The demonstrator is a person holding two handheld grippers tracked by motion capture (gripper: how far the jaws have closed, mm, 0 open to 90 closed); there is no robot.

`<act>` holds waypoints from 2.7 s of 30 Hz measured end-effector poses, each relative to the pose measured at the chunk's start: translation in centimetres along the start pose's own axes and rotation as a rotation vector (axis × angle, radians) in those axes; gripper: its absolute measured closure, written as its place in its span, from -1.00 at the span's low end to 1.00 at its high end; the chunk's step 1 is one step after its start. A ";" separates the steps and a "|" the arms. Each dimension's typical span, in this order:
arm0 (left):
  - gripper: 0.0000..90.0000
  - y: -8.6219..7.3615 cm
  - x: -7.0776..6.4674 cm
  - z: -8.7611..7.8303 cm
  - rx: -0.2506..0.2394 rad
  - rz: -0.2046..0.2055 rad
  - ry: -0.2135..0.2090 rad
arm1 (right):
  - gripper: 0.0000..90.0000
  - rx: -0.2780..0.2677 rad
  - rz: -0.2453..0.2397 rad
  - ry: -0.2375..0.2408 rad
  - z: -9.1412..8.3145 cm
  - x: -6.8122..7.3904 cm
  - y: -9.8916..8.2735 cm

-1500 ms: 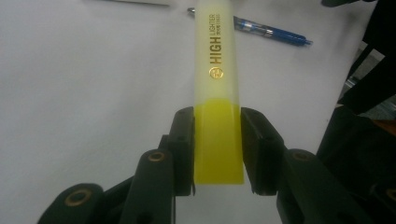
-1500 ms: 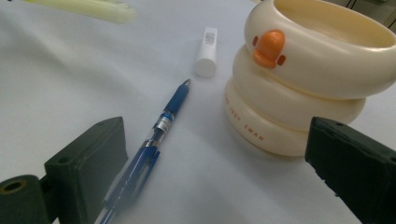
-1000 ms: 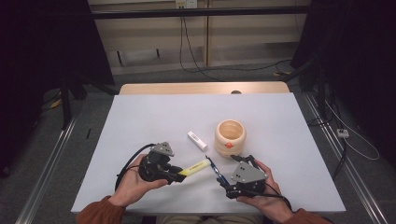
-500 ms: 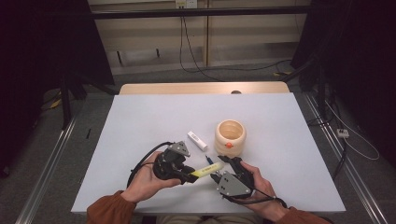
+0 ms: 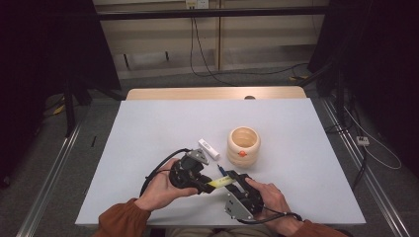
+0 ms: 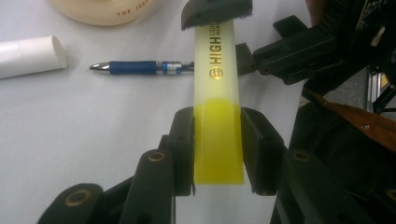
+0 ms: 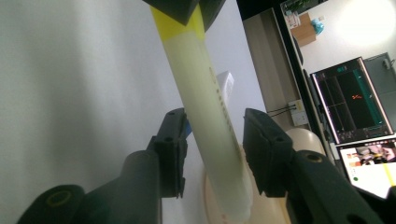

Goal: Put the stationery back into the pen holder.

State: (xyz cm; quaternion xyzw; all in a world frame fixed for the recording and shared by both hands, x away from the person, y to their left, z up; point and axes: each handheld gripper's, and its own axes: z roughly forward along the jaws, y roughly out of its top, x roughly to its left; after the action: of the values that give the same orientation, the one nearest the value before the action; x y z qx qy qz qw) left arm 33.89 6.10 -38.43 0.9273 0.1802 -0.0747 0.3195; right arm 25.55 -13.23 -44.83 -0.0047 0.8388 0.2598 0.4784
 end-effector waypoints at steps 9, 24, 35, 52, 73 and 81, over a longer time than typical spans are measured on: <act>0.50 0.3 0.3 0.7 0.006 -0.038 -0.003 | 0.44 -0.009 -0.034 0.011 0.0 0.5 0.3; 0.38 -0.6 0.9 0.9 -0.097 -0.106 -0.029 | 0.73 -0.004 -0.046 0.046 -0.1 0.8 0.1; -0.50 -3.8 1.9 -1.0 -0.214 -0.131 0.135 | 0.73 0.017 0.118 0.070 -0.3 -0.5 -1.1; -0.81 -8.5 3.7 -3.7 -0.363 -0.208 0.304 | 0.73 -0.038 0.486 0.137 -0.4 -2.9 -3.1; -0.86 -14.8 3.9 -4.3 -0.500 -0.224 0.413 | 0.73 -0.185 0.881 0.159 -1.5 -6.0 -5.0; -0.86 -15.0 3.8 -4.4 -0.501 -0.236 0.429 | 0.73 -0.250 0.985 0.091 -2.2 -8.5 -5.1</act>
State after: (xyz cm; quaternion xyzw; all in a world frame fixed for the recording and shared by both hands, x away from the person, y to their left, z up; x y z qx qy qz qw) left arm 31.79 20.84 -44.45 0.7873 0.3621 0.1321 0.4812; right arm 29.68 -20.64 -39.25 0.3230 0.7240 0.5523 0.2578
